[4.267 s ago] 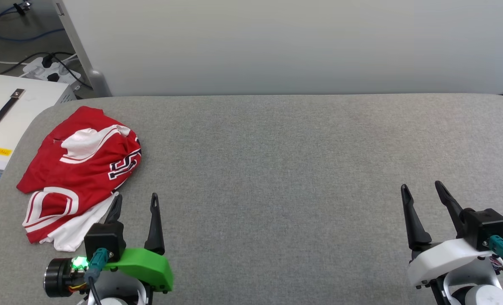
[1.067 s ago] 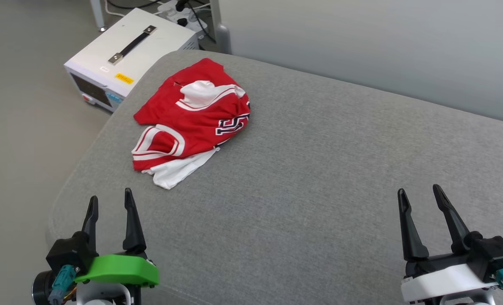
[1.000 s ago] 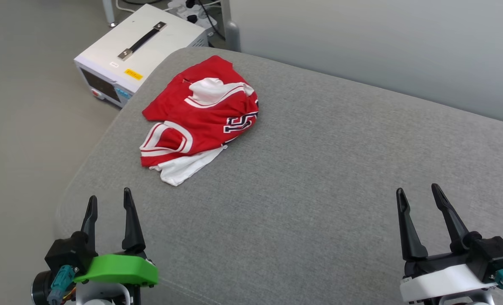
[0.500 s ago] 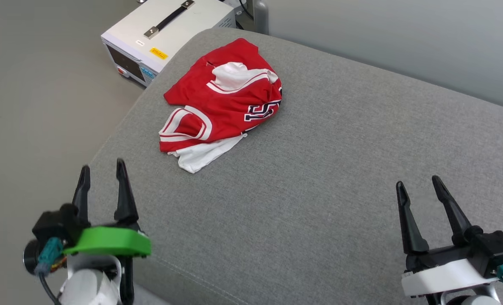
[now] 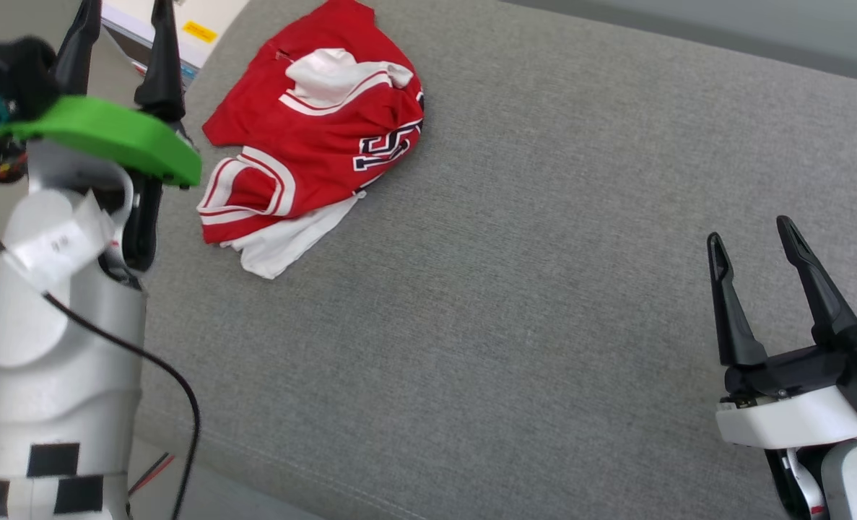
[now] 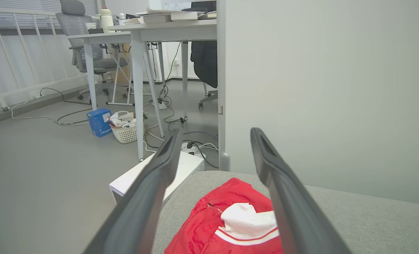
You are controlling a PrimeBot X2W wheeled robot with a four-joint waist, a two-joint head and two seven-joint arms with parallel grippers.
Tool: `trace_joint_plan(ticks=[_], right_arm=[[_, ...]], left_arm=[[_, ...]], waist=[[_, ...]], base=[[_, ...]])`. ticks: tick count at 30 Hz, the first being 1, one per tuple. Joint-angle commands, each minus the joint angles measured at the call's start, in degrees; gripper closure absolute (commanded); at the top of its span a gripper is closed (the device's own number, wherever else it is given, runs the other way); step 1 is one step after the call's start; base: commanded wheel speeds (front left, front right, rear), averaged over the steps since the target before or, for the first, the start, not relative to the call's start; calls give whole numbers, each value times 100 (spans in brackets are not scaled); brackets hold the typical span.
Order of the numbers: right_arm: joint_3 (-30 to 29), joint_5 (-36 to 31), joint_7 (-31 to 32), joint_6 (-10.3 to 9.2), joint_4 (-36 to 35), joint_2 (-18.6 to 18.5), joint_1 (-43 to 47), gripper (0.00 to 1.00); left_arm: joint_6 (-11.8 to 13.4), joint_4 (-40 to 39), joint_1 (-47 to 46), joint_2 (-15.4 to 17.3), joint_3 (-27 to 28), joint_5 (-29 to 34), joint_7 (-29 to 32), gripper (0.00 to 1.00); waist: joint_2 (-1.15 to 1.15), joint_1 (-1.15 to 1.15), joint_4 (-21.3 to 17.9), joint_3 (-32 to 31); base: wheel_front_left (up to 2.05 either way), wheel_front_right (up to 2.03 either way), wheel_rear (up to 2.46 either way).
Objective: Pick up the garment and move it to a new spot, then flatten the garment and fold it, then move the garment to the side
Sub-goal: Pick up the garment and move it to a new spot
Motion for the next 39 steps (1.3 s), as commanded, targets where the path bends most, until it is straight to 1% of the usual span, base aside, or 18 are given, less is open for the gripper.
trace_joint_plan(ticks=[1,6,11,13,17,20,23,28,32,33,35,39], right_arm=[[18,-28,-35,-5,-50,-43,-117,0],[33,-43,-35,-5,-137,-110,-248,0],[5,-33,-35,-5,-204,-184,-356,0],[-7,-27,-35,-5,-224,-214,-397,0],[-47,-4,-35,-5,-251,-259,-466,0],[-49,3,-35,-5,-259,-295,-511,0],[-5,9,-35,-5,-259,-324,-587,0],[75,26,-35,-5,-209,-321,-685,0],[85,35,-35,-5,-151,-305,-703,0],[81,38,-35,-5,-134,-296,-697,0],[76,40,-35,-5,-102,-273,-677,0],[71,52,-35,-5,-69,-199,-604,0]], left_arm=[[-27,142,-249,110,-175,-197,310,0],[-29,610,-1014,664,-1002,-962,1960,0],[-30,925,-1421,1100,-1762,-1684,3552,0],[-30,997,-1498,1260,-2040,-1914,4074,0],[-30,1046,-1553,1490,-2538,-2322,4837,0],[-30,1158,-1555,1564,-2787,-2497,5117,0],[-30,1409,-1532,1562,-3023,-2534,5242,0],[-30,1902,-1444,1416,-3319,-2579,5283,0],[-30,2114,-1412,1340,-3522,-2673,5169,0],[-30,2139,-1425,1342,-3547,-2703,5071,100],[-30,2124,-1476,1383,-3610,-2731,4879,100],[-30,1926,-1663,1556,-3698,-2722,4308,100]], waist=[[-1,0,-340,354],[-1,0,-560,587],[-1,0,-759,814],[-1,0,-835,907],[-1,0,-954,1095],[-1,0,-1012,1234],[-1,0,-1081,1367],[-1,0,-1173,1487],[-1,0,-1205,1479],[-1,0,-1205,1454],[-1,0,-1200,1364],[-1,0,-1182,1076]], base=[[0,0,0],[0,0,0],[0,0,0],[0,0,0],[0,0,0],[0,0,0],[0,0,0],[0,0,0],[0,0,0],[0,0,0],[0,0,0],[0,0,0]])
